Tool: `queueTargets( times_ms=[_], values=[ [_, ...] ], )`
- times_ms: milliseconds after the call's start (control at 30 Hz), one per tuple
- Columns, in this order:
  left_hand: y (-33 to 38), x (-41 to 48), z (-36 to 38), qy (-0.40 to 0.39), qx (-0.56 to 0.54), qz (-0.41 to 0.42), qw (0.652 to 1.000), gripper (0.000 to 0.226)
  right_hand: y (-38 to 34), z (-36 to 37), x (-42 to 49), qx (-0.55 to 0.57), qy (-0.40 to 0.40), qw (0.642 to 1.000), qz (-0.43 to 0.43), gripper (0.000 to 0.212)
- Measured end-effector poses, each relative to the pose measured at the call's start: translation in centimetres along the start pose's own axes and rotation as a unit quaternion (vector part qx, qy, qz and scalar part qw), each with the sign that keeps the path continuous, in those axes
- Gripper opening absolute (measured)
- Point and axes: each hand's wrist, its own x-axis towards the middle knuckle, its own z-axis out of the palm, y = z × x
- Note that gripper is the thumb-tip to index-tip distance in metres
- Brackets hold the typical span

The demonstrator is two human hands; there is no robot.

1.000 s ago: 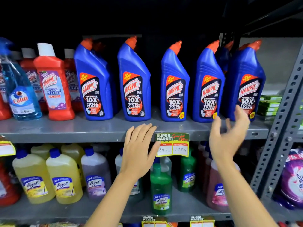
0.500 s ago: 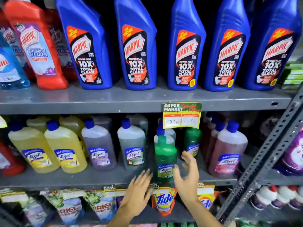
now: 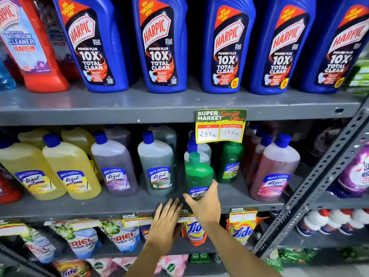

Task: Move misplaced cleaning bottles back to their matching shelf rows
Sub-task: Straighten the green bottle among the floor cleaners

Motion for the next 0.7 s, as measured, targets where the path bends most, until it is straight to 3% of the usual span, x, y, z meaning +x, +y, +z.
queueTargets(
  times_ms=[467, 700],
  values=[
    [0.3, -0.2, -0.3, -0.028, 0.017, -0.021, 0.999, 0.063, 3.9, -6.5, 4.5, 0.015, 0.056, 0.998, 0.034, 0.077],
    [0.6, 0.0, -0.2, -0.046, 0.033, -0.042, 0.997, 0.064, 4.4, -7.7, 5.4, 0.021, 0.056, 0.998, 0.027, 0.086]
  ],
)
